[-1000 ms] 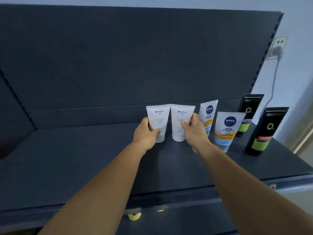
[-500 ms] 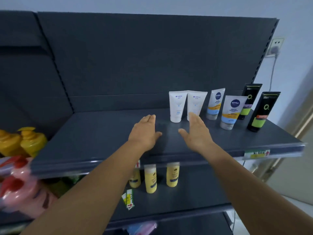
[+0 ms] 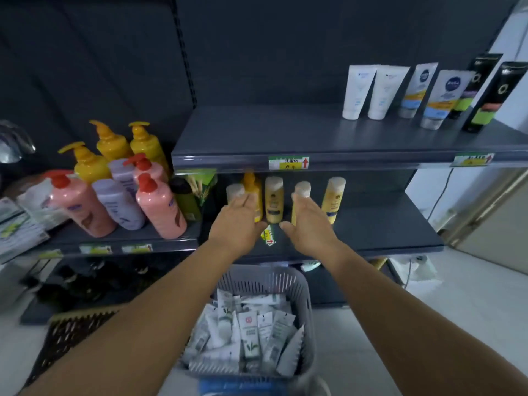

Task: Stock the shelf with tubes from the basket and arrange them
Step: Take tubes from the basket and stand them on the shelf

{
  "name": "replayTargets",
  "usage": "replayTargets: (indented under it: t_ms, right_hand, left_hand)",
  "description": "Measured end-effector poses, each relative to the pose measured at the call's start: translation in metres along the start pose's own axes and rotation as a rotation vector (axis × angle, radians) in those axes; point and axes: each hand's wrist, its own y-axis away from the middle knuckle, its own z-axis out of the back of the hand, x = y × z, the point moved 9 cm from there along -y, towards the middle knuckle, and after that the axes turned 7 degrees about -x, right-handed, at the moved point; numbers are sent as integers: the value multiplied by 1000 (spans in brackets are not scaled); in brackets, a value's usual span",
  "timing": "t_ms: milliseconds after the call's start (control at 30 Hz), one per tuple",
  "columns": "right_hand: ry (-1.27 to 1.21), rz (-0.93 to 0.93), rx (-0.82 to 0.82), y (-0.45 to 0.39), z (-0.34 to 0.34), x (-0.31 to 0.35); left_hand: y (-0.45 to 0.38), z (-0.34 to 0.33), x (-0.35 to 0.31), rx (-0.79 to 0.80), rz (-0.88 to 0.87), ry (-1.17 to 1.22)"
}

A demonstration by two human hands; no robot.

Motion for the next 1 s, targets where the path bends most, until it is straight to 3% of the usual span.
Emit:
replayTargets:
  t_ms: [667, 1000]
  right_hand:
    - [84, -123, 518, 78, -219, -75]
    - [173, -118, 684, 107, -306, -105]
  left_hand:
    - [120, -208, 126, 429, 322, 8]
    - [152, -289, 152, 621, 335, 34]
